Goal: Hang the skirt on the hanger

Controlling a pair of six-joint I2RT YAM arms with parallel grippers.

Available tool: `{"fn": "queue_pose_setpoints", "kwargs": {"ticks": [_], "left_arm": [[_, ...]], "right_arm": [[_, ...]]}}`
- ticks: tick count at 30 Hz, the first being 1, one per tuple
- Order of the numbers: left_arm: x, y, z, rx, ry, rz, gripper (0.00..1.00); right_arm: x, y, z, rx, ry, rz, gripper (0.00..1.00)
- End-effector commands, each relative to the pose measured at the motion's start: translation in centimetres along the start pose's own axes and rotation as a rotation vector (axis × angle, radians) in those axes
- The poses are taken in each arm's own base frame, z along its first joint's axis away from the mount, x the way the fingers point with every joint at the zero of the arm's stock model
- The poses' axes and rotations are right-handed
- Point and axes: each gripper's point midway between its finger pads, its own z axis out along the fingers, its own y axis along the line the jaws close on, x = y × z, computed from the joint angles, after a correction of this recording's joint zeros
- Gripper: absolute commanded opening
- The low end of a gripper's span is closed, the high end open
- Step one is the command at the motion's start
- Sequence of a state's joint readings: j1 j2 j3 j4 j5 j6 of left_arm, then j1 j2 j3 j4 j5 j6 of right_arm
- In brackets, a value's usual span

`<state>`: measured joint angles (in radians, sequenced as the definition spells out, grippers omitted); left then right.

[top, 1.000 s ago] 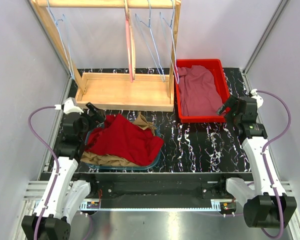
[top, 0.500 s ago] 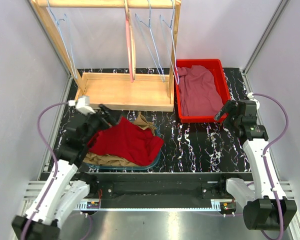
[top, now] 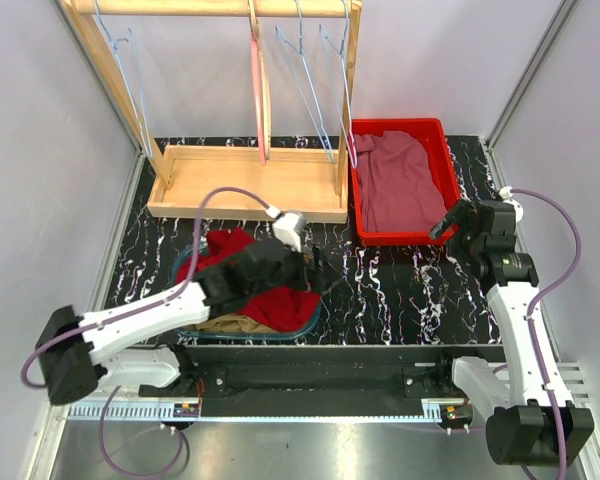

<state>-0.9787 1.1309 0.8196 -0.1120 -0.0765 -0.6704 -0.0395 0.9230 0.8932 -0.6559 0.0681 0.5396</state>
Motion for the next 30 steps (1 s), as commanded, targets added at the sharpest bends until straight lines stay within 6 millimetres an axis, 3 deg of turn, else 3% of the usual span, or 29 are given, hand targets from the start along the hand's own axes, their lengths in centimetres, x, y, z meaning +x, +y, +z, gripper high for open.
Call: {"fn": "queue_pose_setpoints", "kwargs": {"ticks": [1,6,8,12,15,21,30], "left_arm": [[0.1,-4.2,1.1,0.084,-0.006,0.017,0.98],[4.4,-6.2,2.4,0.149,0.112,0.029,0.98],[6.3,-5.7,3.4,0.120,0.164,0.026,0.98],[8.3,-5.0,4.9,0.058,0.209,0.009,0.97],[10.2,-3.1,5.2,-0.043,0.268,0.027,0.95],[14.2,1.8,2.7,-0.241,0.344,0.010,0.95],[14.2,9.0,0.2,-0.542,0.300,-0.003,0.97]], "right_arm": [[-1.0,0.2,-0.3,-0.003,-0.054,0.038,1.00],[-0.9,0.3,0.3,-0.003,-0.045,0.048,0.99],[-0.7,0.3,0.5,-0.004,-0.036,0.050,0.99],[-0.6,0.3,0.6,-0.005,-0.032,0.044,0.98],[-0.7,0.3,0.4,-0.007,-0.036,0.039,0.98],[-0.7,0.3,0.6,-0.014,-0.045,0.040,0.98],[-0.3,-0.1,1.1,0.004,-0.040,0.039,0.98]]}}
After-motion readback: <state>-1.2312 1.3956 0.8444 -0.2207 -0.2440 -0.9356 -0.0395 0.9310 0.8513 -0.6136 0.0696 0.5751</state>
